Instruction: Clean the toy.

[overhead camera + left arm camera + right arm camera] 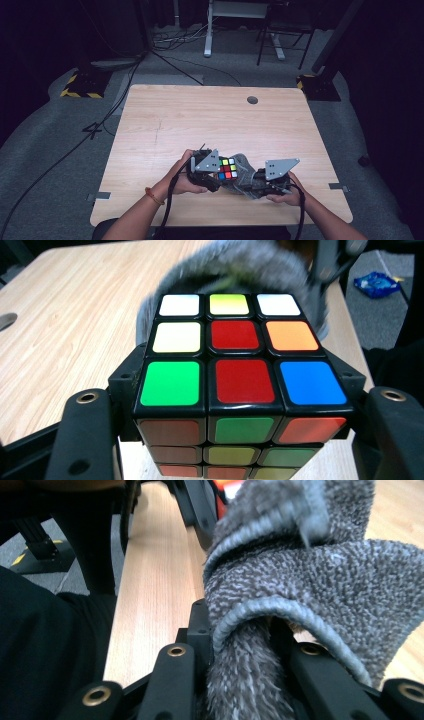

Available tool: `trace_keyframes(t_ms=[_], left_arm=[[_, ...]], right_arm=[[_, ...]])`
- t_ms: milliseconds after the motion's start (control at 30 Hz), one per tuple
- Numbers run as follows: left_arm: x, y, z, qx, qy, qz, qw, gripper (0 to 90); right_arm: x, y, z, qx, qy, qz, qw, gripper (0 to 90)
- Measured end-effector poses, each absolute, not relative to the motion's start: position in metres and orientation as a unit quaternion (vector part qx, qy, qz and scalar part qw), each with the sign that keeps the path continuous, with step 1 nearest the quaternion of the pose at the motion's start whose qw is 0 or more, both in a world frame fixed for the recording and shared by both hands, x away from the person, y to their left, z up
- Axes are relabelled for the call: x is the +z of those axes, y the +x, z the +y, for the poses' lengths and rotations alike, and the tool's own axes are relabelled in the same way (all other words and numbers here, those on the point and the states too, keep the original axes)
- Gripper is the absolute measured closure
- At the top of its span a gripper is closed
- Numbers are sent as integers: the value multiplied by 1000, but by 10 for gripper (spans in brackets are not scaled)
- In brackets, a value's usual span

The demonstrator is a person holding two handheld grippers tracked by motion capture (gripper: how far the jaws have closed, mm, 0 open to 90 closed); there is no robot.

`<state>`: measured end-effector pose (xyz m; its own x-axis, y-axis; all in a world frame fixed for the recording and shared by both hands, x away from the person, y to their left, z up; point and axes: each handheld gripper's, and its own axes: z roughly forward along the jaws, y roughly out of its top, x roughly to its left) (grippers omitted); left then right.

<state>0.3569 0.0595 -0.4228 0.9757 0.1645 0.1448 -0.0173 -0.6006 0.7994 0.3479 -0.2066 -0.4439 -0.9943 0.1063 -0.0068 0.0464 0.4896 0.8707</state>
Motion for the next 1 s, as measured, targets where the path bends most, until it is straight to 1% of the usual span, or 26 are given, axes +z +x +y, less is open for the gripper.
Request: trace_keyframes(t_ms=[67,133,233,400,533,700,867,1000], left_arm=[[-425,356,58,98,889,43,445,331],[-426,354,56,93,891,35,444,331],[-424,346,49,101,891,24,442,331],[-418,341,49,101,886,19,453,331],[-416,342,51,107,884,18,455,331],[-419,351,56,96,881,39,461,330],[-427,354,57,98,891,45,440,331],[-430,351,52,91,896,36,433,331]], right_arm=[[-441,348,-208,509,45,859,33,735],[-439,350,-209,507,58,858,52,735],[-438,354,-211,507,77,856,67,735],[-445,353,-208,480,80,871,70,735],[-450,351,-204,475,71,875,56,735],[-450,344,-204,477,58,876,45,735],[-443,342,-208,502,45,863,43,735],[-437,347,-213,521,59,849,59,735]])
